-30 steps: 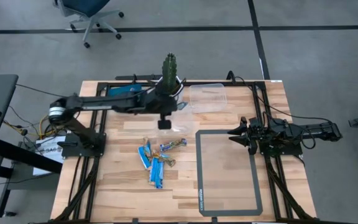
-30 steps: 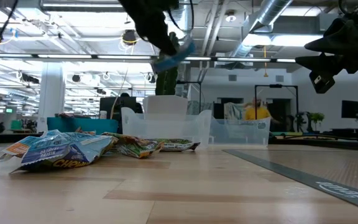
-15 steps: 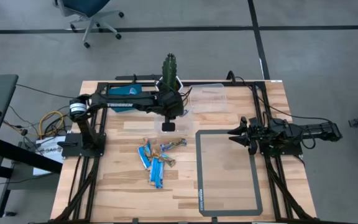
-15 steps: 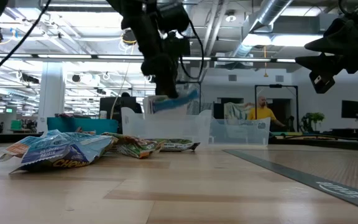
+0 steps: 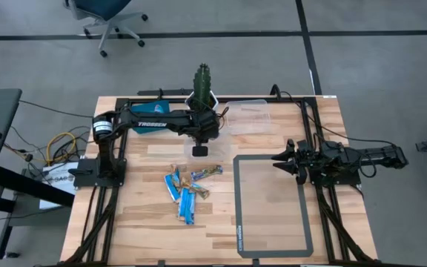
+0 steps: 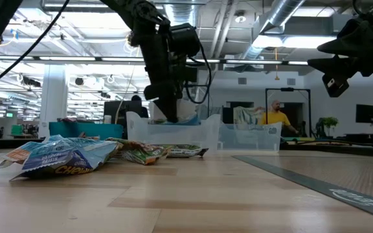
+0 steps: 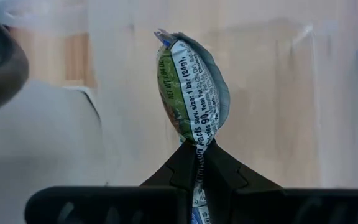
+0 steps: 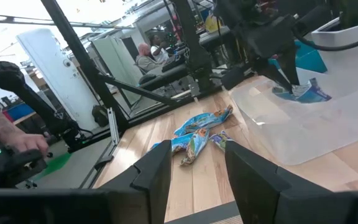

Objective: Pick and place Granola Bars by type
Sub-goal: Put the blue granola bar into the bottom transparent bin

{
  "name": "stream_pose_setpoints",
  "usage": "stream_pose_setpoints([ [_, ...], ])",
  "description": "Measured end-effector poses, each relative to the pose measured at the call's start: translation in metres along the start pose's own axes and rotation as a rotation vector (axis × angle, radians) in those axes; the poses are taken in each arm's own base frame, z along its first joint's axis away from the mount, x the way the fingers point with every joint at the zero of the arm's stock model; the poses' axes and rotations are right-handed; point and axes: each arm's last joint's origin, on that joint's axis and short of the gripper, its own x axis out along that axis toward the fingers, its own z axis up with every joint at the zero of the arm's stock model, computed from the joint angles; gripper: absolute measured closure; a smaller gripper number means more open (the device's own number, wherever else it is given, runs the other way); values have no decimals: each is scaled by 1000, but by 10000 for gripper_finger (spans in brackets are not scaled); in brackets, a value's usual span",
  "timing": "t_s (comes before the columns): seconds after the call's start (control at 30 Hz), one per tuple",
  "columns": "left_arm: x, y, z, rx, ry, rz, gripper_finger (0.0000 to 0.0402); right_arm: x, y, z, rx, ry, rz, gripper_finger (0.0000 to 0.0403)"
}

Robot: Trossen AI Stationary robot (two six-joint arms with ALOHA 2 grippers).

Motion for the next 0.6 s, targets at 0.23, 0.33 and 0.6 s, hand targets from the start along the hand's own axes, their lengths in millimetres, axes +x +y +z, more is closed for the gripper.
stream_pose_setpoints([
  [0.23, 0, 0, 0, 0, -1, 4, 358, 0, 0, 0, 0, 0, 0, 261],
  [0.33, 0, 0, 0, 1, 5, 2, 335, 0, 0, 0, 0, 0, 0, 259],
  [0.6, -6, 0, -2, -21, 13, 0, 302, 0, 0, 0, 0, 0, 0, 261],
])
